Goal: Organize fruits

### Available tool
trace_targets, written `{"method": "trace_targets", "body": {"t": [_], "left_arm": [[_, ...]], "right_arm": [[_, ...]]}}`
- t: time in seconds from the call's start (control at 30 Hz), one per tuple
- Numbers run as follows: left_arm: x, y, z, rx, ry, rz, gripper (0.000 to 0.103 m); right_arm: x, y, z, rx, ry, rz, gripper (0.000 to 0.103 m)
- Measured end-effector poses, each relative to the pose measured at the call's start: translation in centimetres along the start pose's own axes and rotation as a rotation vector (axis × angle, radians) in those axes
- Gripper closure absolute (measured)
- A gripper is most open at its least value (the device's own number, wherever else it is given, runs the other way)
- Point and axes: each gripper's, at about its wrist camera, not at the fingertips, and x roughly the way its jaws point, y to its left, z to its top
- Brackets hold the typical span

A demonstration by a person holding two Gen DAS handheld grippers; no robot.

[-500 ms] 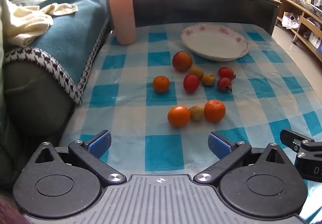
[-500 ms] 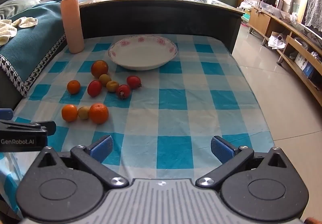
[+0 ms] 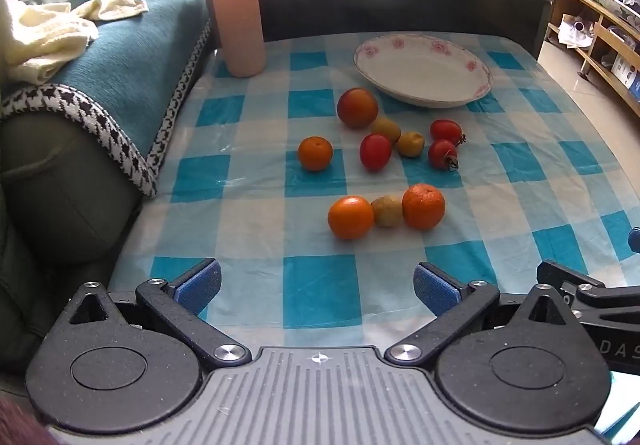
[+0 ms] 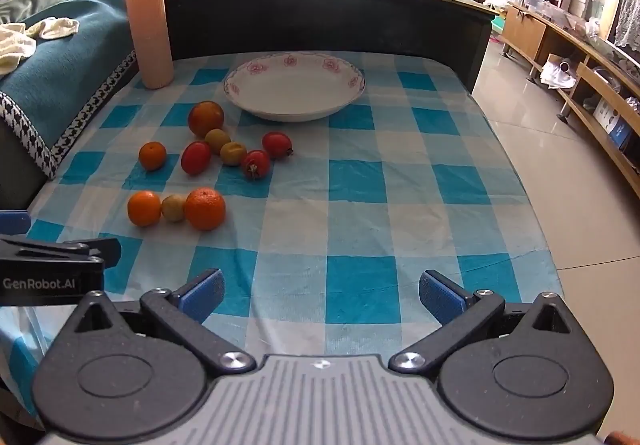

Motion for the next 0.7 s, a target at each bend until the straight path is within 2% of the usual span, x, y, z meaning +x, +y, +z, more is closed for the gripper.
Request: {"method": "trace_targets", "body": {"t": [0.7], "left_arm": [[-0.02, -0.50, -0.06, 0.035, 0.013, -0.001, 0.000]], "right_arm": [[0.13, -0.13, 0.07, 0.011, -0.001, -0.006, 0.000]]}}
